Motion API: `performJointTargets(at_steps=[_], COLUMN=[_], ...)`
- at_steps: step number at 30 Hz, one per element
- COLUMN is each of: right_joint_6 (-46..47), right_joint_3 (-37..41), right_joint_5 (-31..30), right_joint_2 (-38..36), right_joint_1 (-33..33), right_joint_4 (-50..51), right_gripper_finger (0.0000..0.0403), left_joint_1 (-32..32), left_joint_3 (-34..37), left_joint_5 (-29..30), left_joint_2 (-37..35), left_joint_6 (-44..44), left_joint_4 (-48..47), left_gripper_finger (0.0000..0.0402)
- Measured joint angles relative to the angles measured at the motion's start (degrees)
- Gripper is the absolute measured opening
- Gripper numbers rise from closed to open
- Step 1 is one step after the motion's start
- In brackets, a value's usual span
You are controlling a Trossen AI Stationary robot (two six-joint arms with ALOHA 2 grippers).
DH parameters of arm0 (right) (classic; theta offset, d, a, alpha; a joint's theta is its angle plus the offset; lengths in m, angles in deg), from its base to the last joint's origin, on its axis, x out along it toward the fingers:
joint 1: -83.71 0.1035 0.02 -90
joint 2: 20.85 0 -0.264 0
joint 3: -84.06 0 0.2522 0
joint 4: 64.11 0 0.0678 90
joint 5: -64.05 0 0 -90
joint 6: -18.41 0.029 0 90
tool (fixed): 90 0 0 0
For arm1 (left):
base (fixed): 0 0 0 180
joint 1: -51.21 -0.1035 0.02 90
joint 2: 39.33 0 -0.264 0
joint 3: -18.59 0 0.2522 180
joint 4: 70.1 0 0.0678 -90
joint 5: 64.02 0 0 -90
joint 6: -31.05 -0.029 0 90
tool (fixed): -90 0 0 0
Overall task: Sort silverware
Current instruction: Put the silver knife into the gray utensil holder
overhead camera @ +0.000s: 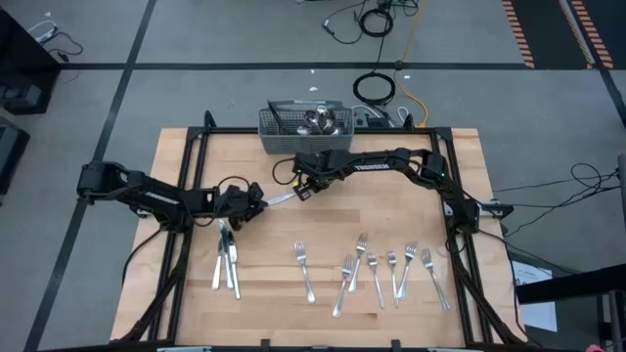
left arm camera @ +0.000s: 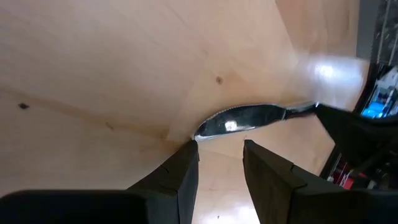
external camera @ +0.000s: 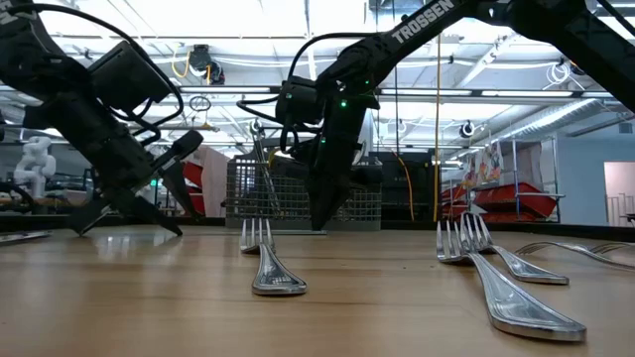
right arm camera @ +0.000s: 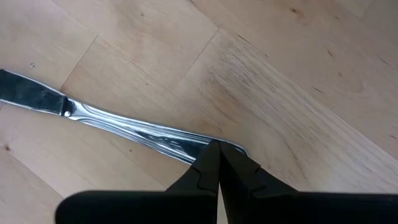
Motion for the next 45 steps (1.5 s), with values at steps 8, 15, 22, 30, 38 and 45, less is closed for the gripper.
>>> performJointTargets(at_steps=[8, 15, 22, 30, 38, 45], right_joint_6=[-0.7, -1.2, -2.0, -2.4, -2.6, -3.2], right_joint_3=[0.0, 0.0, 0.0, -0.2, -0.2, -0.1], right_joint_5=[-0.1, 0.0, 0.0, -0.1, -0.1, -0.1], right_joint_2=[0.0, 0.0, 0.0, 0.8, 1.0, 1.0], right_joint_1=[0.1, 0.2, 0.2, 0.3, 0.5, 0.6], right_joint_4=[-0.2, -0.1, -0.1, 0.2, 0.2, 0.1], right_gripper_finger=[0.0000, 0.0000, 0.0000, 0.0000, 0.0000, 0.0000], left_joint_1=[-0.1, -0.1, 0.0, 0.6, 0.7, 0.2], left_joint_3=[-0.2, -0.2, -0.2, -0.2, -0.2, 0.1], left_joint_5=[9.6, 12.2, 7.6, 5.5, 1.2, 4.3], left_joint_2=[0.0, 0.1, 0.0, 0.0, -1.6, -4.5], left_joint_6=[1.8, 2.2, -2.4, -3.3, -3.4, -0.3], left_joint_4=[-4.7, -5.9, -5.9, -5.4, -8.5, -13.4], left_gripper_finger=[0.0086, 0.0008, 0.0005, 0.0038, 0.0041, 0.0043])
